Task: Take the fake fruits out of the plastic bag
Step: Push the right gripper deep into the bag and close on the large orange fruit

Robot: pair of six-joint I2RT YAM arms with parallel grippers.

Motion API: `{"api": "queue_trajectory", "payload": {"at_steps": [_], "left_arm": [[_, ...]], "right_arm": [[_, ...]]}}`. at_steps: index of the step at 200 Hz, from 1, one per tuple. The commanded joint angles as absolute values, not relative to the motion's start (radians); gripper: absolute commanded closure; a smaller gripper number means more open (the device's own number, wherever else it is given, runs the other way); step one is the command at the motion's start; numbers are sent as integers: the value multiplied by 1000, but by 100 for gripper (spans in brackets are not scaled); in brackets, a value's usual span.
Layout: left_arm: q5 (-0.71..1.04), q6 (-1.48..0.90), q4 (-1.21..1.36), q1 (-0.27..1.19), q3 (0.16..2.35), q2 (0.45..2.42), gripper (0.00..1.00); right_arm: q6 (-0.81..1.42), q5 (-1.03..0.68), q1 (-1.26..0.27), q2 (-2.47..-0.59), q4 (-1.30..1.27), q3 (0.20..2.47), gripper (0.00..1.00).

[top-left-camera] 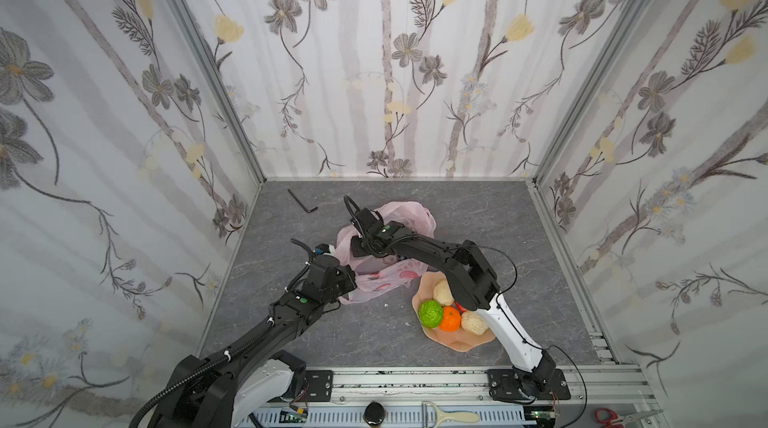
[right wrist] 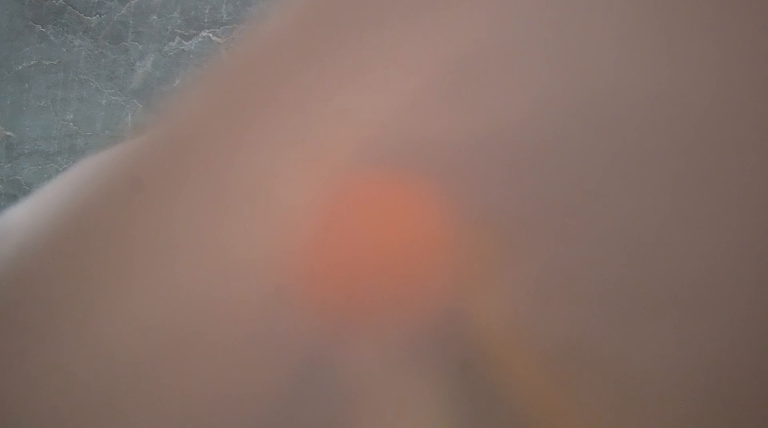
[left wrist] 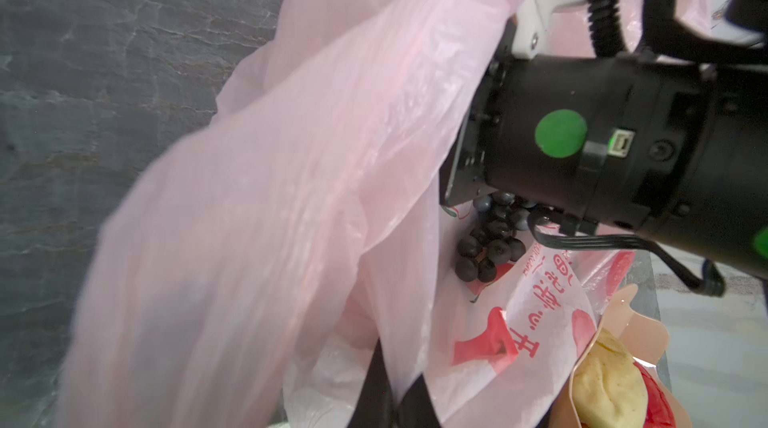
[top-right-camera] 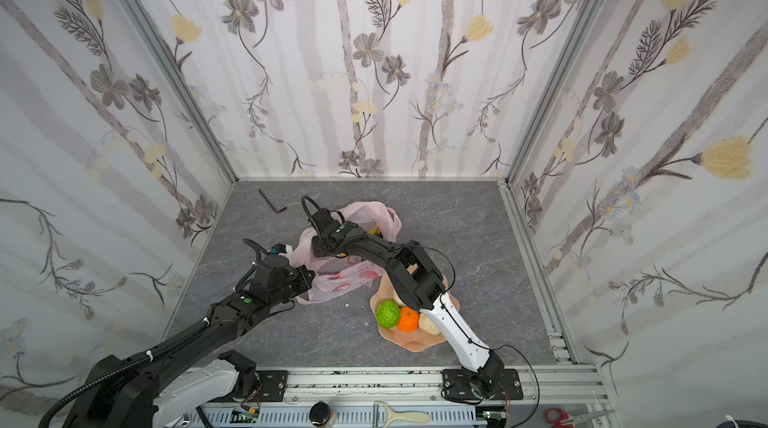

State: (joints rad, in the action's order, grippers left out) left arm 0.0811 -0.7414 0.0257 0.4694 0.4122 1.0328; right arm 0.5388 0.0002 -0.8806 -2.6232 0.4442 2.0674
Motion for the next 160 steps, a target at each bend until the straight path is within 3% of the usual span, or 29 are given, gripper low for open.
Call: {"api": "queue_trajectory", "payload": {"at_steps": [1, 118, 160], "left_arm": [[69, -755, 15, 471, 403, 1028, 100], [47, -772, 3, 471, 349, 887, 100], [46, -778, -1, 470, 330, 864, 100]], "right_arm": [[518, 5, -879, -2616, 424, 2074, 56], [573, -66, -909, -2684, 468, 2125, 63], [574, -54, -910, -2685, 459, 2128, 81]]}}
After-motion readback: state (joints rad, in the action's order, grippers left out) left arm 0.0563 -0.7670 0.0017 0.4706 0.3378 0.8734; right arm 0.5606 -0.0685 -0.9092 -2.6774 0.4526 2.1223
